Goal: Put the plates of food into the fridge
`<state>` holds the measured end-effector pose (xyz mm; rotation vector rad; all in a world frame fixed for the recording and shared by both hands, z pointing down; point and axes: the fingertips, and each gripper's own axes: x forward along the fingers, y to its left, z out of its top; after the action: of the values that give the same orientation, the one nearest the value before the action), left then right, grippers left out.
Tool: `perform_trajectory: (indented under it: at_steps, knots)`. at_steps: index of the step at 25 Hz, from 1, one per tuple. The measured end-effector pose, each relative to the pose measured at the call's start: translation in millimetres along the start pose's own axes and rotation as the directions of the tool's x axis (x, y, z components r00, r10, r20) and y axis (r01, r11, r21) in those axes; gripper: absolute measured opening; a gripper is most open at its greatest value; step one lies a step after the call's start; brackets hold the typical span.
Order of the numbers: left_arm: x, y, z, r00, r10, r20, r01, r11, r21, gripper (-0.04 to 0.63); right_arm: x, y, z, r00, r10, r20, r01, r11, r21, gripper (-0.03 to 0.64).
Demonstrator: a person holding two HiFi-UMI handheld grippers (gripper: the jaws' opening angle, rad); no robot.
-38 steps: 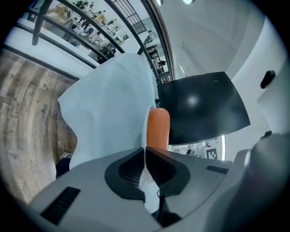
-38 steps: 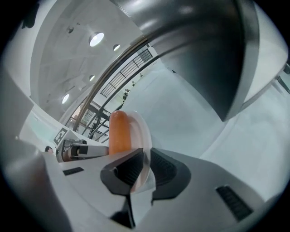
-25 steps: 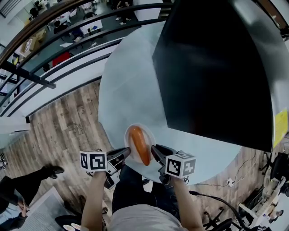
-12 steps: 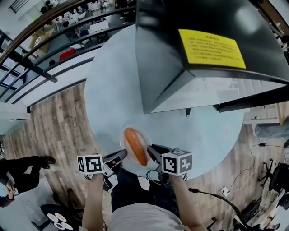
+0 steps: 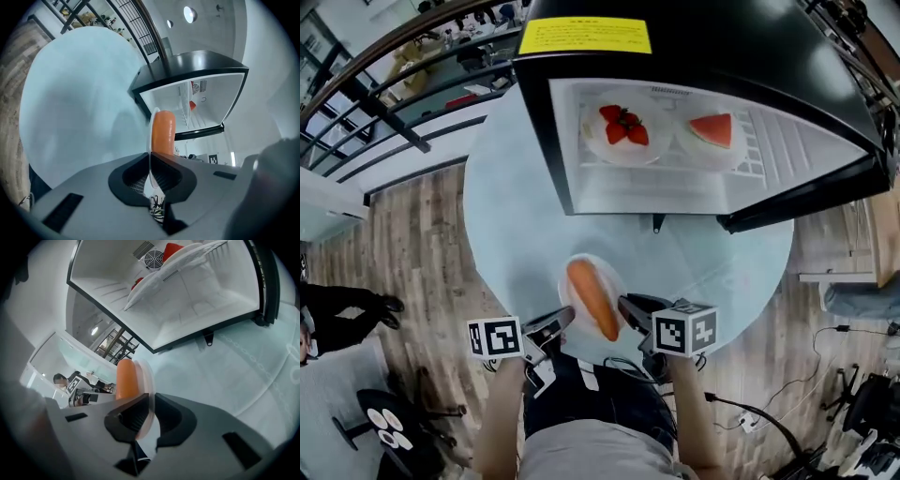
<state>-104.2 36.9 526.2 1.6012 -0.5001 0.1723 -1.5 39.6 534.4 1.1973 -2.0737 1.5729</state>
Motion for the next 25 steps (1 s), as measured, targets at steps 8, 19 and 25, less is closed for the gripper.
perform_trajectory:
  at_steps: [8,19,25]
  knots:
    - [15,-30,2,1.0,-0.026,0.001,0.026,0.999,0.036,0.02,-26,-5,19,0.999,0.0,0.041,0.001,1.0,-0.024,0.049]
    - [14,-26,25,0.997,-0.033,-0.075,0.034,0.999,0.014,0.02,-19,0,30,0.996,-0.02,0.092,0.014,0.998,0.064,0.048]
    - [33,-31,25,0.996,-0.017,-0.088,0.019,1.0,0.018,0.02,-27,-17,36,0.992,-0.044,0.114,0.035,0.996,0.08,0.048]
